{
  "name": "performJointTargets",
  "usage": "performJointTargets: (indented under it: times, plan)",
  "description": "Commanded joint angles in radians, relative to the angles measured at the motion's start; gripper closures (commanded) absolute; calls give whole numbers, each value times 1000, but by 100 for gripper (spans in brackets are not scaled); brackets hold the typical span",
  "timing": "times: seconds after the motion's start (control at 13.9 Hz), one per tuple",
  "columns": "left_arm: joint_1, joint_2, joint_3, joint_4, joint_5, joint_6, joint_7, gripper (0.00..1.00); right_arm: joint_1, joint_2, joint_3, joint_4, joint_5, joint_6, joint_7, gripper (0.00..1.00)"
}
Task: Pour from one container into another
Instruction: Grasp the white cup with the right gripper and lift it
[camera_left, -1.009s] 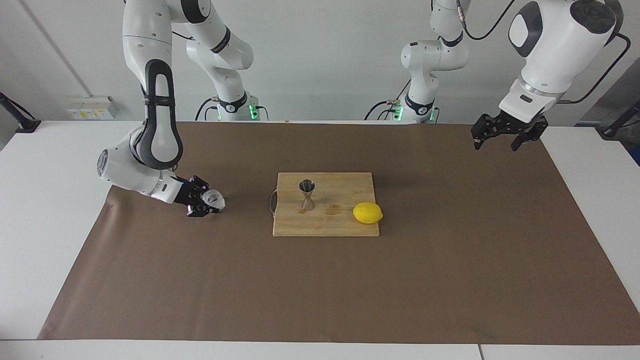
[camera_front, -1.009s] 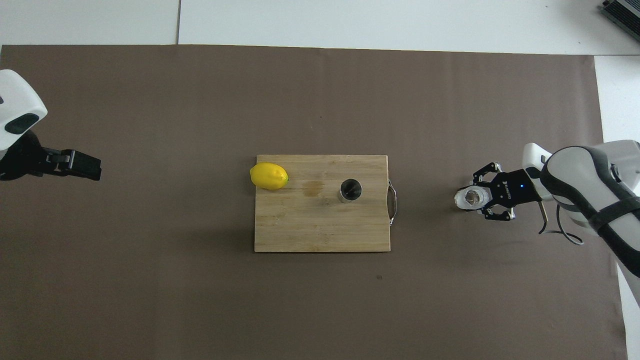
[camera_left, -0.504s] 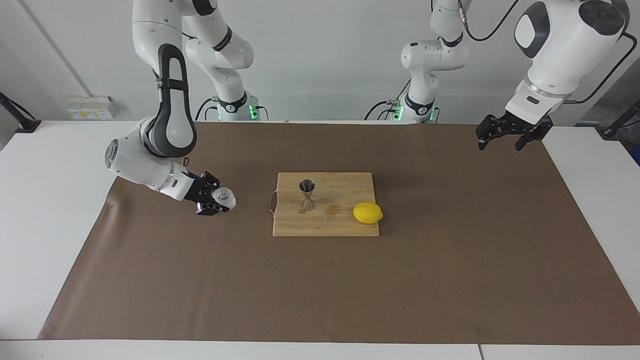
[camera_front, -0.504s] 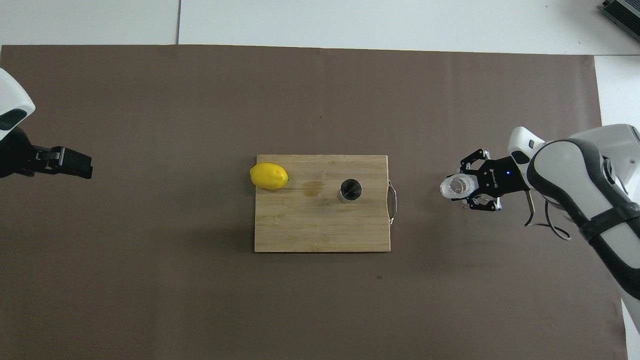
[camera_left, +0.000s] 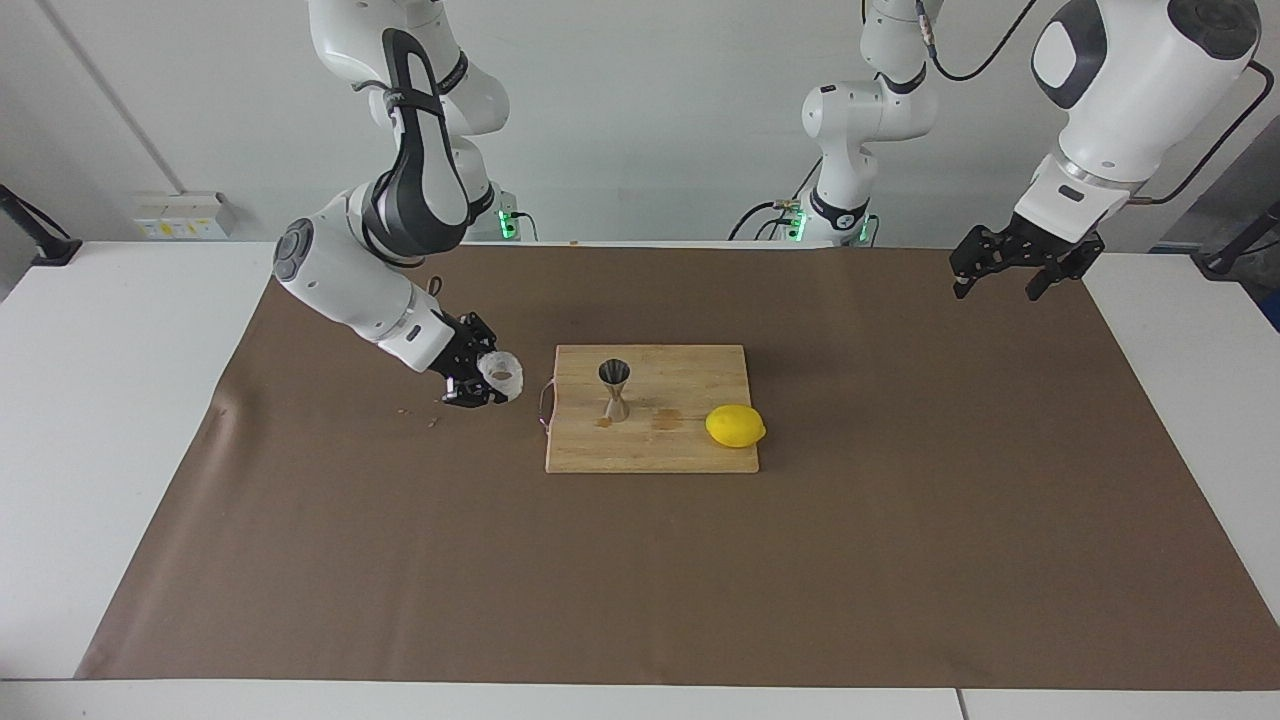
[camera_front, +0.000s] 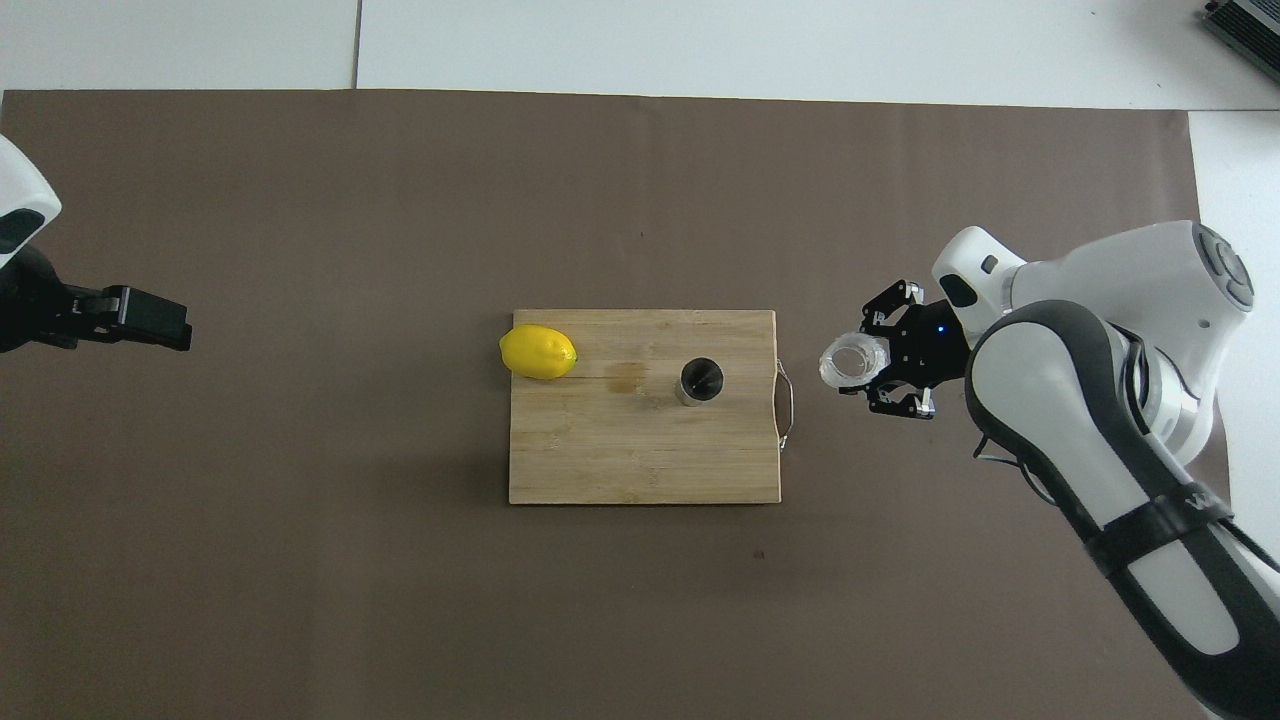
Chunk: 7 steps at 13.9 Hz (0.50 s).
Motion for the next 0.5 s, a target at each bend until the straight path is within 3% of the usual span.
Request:
performJointTargets:
  times: [0.0, 0.43]
  plan:
    - [-6, -12, 1, 0, -2, -21, 6, 0, 49, 6, 2, 43, -82, 8, 128, 90]
    - [5, -17, -1, -9, -6, -20, 3, 0, 186, 15, 2, 72, -248, 71, 296, 90]
